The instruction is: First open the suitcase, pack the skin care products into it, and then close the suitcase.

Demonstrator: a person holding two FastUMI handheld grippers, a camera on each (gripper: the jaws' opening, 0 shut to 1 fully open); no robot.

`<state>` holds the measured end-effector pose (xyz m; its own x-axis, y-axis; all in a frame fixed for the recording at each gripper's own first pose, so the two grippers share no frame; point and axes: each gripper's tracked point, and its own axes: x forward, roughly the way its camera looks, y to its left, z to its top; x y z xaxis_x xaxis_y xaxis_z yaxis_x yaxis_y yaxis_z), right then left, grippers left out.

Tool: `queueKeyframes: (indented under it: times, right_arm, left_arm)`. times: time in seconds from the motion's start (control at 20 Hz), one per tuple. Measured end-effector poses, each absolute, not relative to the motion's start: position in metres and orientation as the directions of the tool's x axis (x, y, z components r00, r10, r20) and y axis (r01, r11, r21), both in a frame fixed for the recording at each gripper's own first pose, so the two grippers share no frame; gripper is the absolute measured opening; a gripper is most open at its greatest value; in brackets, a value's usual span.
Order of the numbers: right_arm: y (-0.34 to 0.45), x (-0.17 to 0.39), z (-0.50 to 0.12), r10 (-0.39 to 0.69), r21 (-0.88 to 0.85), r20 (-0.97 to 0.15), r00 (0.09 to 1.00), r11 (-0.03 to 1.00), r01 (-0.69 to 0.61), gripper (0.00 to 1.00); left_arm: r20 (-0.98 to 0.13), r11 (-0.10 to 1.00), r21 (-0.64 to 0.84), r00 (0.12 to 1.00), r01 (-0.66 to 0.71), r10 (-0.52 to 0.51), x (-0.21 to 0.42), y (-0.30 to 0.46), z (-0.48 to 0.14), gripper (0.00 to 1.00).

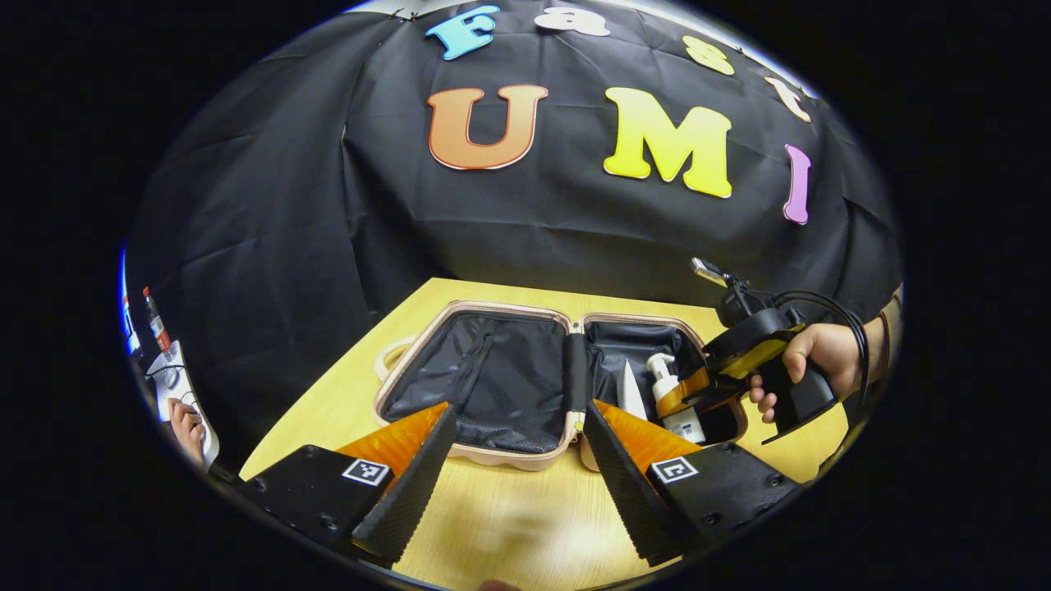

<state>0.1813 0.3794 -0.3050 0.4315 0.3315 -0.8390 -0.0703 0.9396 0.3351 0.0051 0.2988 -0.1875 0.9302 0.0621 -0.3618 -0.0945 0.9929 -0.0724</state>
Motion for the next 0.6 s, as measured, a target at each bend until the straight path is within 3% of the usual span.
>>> queueKeyframes:
  times: [0.25, 0.35, 0.45, 0.5, 0.6]
  right_arm:
    - [0.385, 0.18, -0.298, 0.331, 0.346, -0.841, 0.429, 0.937, -0.043, 0.52]
    - [0.379, 0.178, -0.284, 0.315, 0.329, -0.83, 0.46, 0.943, -0.051, 0.68]
    - [0.375, 0.17, -0.257, 0.334, 0.336, -0.795, 0.506, 0.937, -0.09, 0.71]
    - [0.372, 0.167, -0.241, 0.347, 0.341, -0.77, 0.536, 0.933, -0.115, 0.8]
    - [0.358, 0.154, -0.209, 0.363, 0.334, -0.718, 0.594, 0.928, -0.164, 0.81]
  left_arm:
    - [-0.365, 0.987, -0.106, 0.928, -0.119, 0.073, 0.019, 0.32, -0.194, 0.99]
    - [-0.361, 0.977, -0.148, 0.928, -0.152, 0.09, 0.033, 0.344, -0.195, 0.99]
    - [-0.351, 0.956, -0.222, 0.93, -0.193, 0.106, 0.049, 0.37, -0.191, 0.99]
    - [-0.342, 0.938, -0.28, 0.934, -0.206, 0.104, 0.058, 0.382, -0.191, 0.99]
    - [-0.341, 0.871, -0.444, 0.939, -0.209, 0.051, 0.076, 0.395, -0.2, 0.98]
